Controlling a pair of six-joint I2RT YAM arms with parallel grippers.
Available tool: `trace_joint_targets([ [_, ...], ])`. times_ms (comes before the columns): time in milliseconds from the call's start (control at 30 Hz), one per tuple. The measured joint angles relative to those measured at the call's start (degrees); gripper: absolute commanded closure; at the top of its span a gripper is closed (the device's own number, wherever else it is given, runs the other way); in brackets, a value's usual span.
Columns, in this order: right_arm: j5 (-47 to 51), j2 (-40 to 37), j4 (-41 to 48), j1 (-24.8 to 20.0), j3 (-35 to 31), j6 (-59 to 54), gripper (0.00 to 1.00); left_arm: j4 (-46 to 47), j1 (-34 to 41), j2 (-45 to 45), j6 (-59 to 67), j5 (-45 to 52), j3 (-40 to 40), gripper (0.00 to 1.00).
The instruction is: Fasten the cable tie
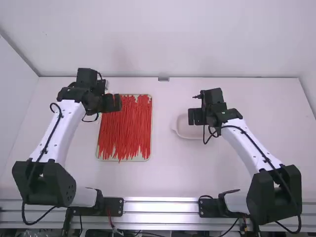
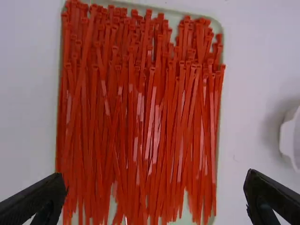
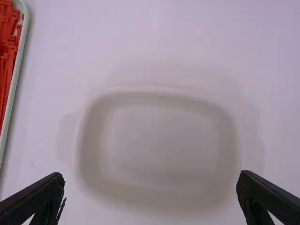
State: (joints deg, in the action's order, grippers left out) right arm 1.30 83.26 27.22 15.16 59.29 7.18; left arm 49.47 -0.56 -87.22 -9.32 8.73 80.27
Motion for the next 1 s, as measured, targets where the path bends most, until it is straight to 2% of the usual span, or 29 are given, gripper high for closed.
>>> trace_joint_targets([
  [267, -0.1, 0.0, 0.0, 0.0, 0.0, 0.0, 0.02, 4.7, 2.3, -10.6, 0.0, -2.8, 11.8, 0.01],
  [633, -0.1, 0.0, 0.0, 0.8, 0.0, 0.0, 0.02, 4.9, 2.4, -24.7, 0.3, -3.3, 22.0, 0.01],
  [1000, 0.0, 0.0, 0.0, 1.2, 0.0, -0.1, 0.02, 0.8, 2.4, -29.9, 0.3, -3.5, 23.3, 0.00],
])
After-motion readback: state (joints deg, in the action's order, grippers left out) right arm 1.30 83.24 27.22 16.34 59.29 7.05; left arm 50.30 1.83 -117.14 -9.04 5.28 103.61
